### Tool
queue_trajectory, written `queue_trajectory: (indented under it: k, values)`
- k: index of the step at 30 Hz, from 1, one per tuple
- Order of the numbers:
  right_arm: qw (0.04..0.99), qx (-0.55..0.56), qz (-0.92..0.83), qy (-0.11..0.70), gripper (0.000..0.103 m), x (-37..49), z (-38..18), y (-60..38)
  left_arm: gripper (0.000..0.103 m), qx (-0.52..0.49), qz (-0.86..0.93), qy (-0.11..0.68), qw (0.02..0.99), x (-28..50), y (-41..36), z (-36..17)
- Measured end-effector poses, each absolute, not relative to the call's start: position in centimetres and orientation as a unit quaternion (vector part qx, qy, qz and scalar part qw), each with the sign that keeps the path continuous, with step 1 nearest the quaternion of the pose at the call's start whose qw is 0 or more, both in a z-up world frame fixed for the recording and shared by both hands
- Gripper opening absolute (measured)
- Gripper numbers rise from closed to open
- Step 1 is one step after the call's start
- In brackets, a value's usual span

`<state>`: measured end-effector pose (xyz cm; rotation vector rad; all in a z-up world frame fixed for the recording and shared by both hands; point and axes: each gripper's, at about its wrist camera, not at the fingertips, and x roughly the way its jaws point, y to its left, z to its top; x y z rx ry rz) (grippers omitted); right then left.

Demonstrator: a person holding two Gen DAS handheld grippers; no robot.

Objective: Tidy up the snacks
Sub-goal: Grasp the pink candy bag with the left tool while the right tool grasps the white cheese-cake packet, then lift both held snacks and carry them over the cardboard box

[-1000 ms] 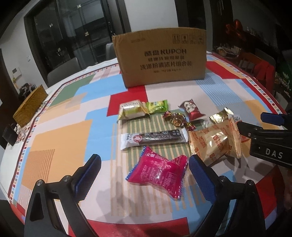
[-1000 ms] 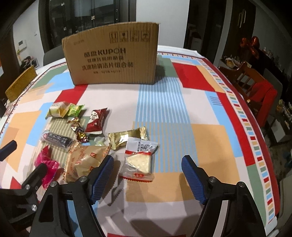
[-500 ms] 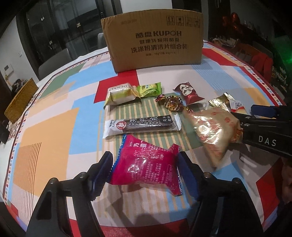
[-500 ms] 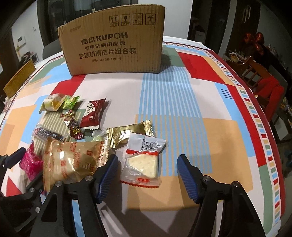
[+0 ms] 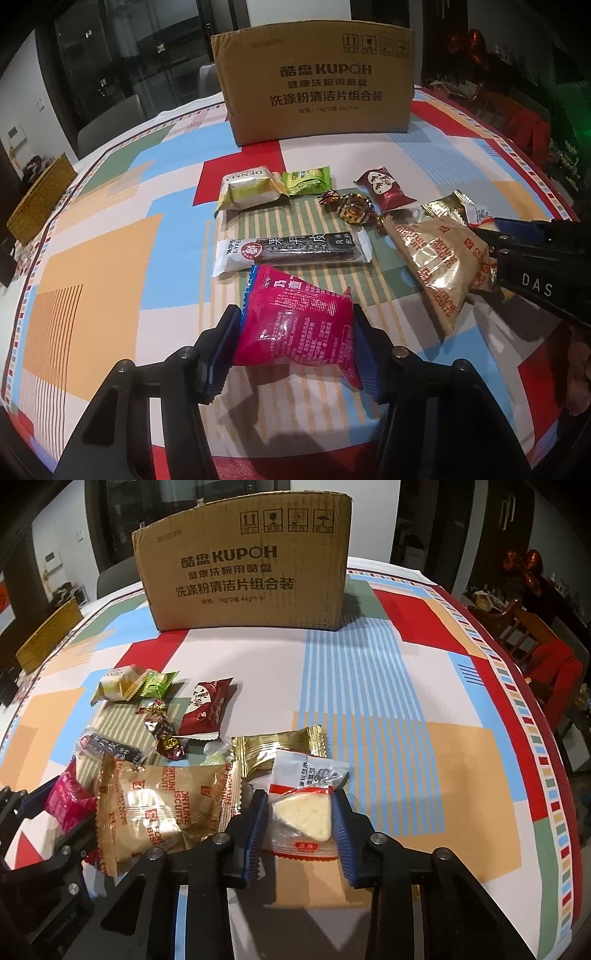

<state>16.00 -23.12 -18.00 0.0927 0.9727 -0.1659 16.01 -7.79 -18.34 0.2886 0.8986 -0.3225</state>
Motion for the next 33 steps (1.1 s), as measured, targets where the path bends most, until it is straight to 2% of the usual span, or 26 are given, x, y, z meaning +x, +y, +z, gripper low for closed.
queue_trajectory:
  k: [8,33]
  values:
    - [0.886,0.047,-0.084,0.453,0.034,15.6,-16.4,-23.3,0.055,0.141,-0.144,0.404,0.892,15.9,-7.3,-16.0]
    - [0.927,0.032,-0.081,0.365,0.034,15.3,-7.0,-22.5,0.055,0.110,-0.120,0.330,0.930,16.7,-5.4,-6.7]
